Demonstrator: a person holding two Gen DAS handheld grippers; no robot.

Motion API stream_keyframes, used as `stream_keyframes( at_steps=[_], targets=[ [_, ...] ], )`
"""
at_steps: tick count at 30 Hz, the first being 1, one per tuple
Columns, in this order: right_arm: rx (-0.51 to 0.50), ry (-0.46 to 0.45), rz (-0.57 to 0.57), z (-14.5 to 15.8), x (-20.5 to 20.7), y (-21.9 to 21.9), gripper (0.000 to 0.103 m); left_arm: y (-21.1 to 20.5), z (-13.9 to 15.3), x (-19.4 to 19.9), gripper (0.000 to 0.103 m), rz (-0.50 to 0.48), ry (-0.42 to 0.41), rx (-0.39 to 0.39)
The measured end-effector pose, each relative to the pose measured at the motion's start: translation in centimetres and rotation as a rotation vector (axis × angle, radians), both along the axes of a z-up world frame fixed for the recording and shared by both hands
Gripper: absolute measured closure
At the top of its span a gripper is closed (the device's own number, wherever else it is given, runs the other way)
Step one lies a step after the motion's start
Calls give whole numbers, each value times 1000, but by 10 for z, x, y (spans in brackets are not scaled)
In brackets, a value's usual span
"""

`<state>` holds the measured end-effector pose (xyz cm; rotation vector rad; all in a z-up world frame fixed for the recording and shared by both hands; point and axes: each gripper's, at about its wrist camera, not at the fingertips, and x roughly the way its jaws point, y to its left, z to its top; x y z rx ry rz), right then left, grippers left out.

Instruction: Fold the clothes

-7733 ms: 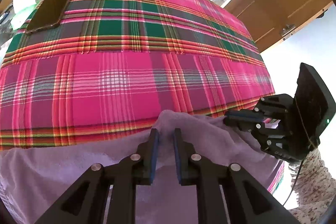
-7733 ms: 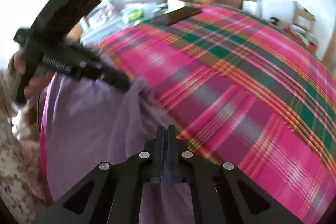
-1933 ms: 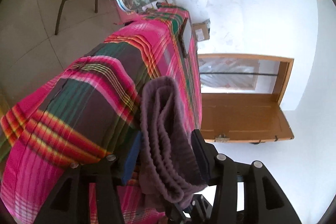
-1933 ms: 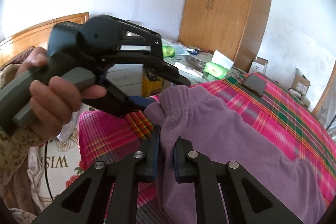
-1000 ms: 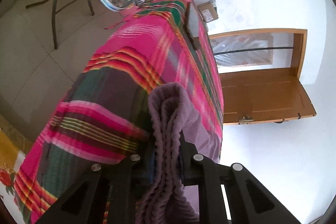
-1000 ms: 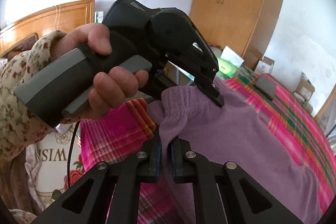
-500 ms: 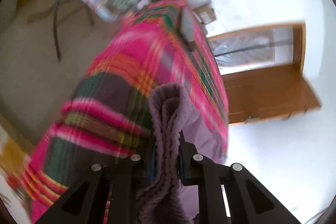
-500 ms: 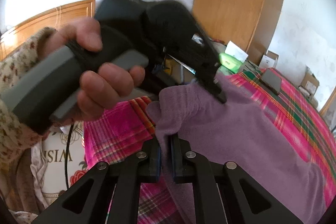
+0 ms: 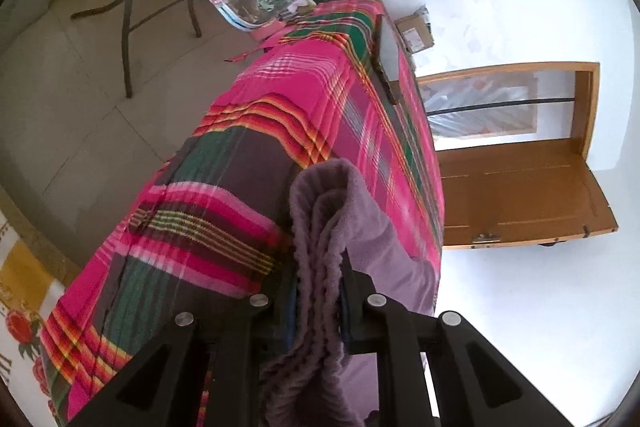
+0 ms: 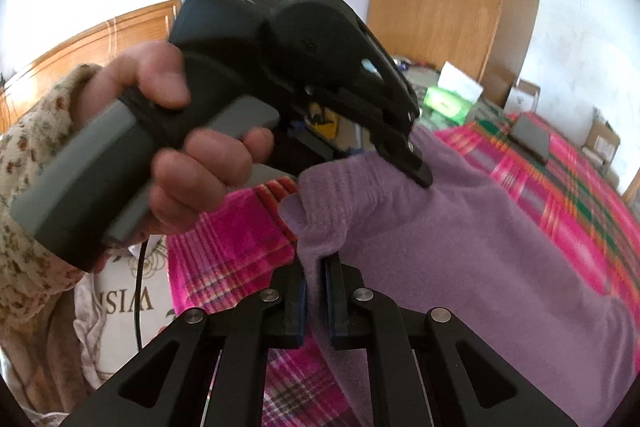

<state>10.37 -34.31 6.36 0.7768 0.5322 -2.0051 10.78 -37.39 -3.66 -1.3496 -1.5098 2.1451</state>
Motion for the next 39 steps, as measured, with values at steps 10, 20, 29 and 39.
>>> stream_keyframes(
  at_steps=[10,20,29,39],
  targets=[
    [-8,14,-11,1,-5,1,96,8,9,-4,86,-6,-18,-55],
    [-91,71,-32,19,17,25,96,28,47,-3,86,-17,25,-131],
    [-193,126,-78,46,29,62,96,58,87,-5,86,-43,80,-198],
    [-303,195,-146,75,40,119,96,110,126,-11,86,-107,164,-224]
  ],
)
